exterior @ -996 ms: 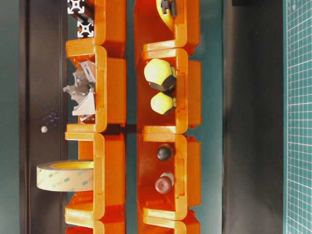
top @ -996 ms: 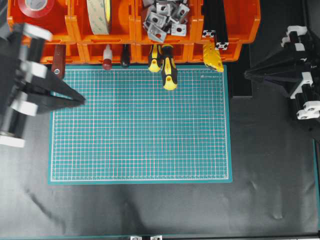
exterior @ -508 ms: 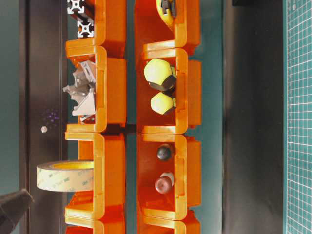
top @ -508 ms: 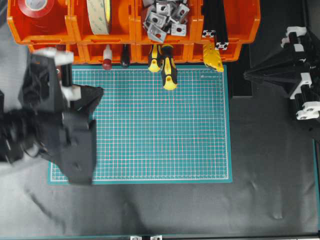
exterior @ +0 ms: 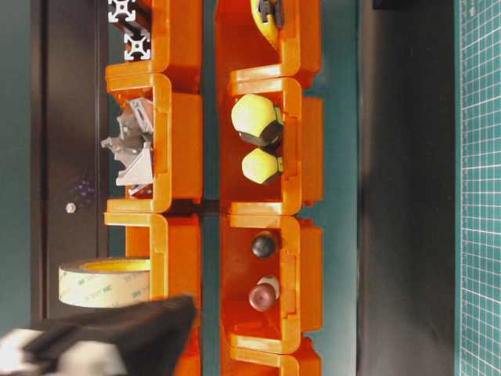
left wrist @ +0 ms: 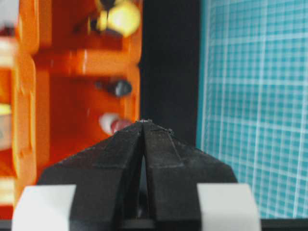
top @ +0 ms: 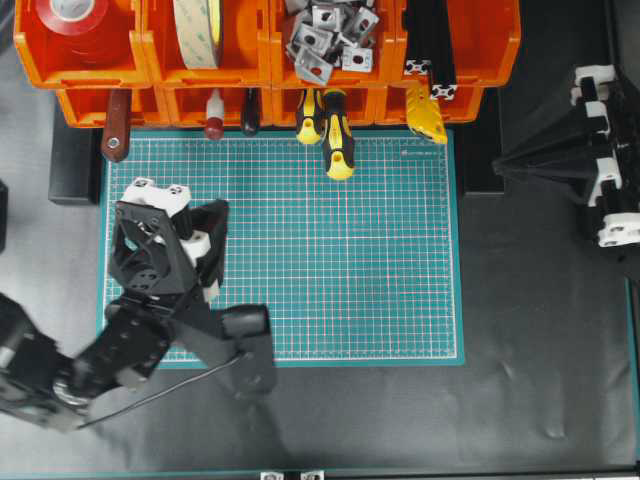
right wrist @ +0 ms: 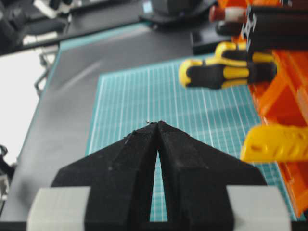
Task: Pick red screwdriver from container rack with left arm.
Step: 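Swing the left gripper over the mat toward the orange bin rack, then align the open left gripper with the red screwdriver handle in the bin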
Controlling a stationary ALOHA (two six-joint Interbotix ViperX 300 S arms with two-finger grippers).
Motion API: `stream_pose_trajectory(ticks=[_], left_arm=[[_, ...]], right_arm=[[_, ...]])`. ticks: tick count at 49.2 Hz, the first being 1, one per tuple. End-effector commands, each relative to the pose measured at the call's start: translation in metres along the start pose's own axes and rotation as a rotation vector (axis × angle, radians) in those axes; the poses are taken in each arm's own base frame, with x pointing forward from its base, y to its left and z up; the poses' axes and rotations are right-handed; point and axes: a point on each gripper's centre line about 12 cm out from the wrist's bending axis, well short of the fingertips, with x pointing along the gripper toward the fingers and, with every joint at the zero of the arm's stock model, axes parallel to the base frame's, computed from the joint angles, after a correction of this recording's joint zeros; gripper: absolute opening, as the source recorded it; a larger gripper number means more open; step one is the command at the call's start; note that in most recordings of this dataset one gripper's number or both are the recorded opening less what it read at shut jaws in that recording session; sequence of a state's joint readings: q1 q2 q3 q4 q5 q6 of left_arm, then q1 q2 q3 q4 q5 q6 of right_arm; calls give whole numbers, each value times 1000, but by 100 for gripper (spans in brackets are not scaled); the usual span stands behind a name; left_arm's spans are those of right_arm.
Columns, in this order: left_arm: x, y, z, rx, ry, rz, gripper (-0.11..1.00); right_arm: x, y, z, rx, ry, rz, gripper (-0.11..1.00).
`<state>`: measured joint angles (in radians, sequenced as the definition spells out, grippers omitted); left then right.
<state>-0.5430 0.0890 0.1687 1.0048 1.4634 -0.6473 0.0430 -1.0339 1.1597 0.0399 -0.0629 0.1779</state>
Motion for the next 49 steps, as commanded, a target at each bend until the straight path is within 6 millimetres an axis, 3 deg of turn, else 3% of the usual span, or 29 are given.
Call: stream_pose_trajectory(ticks=[1, 9, 16, 31, 49], left_arm=[[-4, 3, -2, -13, 39, 50, 0], [7, 0, -13, 43, 32, 110, 0], [15, 8, -23, 64, -9, 118, 0], [25, 9, -20, 61, -40, 85, 0], [39, 17, -15, 33, -44, 67, 0]], right_arm=[[-3, 2, 11, -12, -26, 5, 0], [-5, 2, 11, -57, -34, 3, 0], [-4, 1, 8, -77, -25, 1, 0], [-4, -2, -7, -105, 8, -7, 0], [-7, -3, -11, -107, 21, -8, 0]])
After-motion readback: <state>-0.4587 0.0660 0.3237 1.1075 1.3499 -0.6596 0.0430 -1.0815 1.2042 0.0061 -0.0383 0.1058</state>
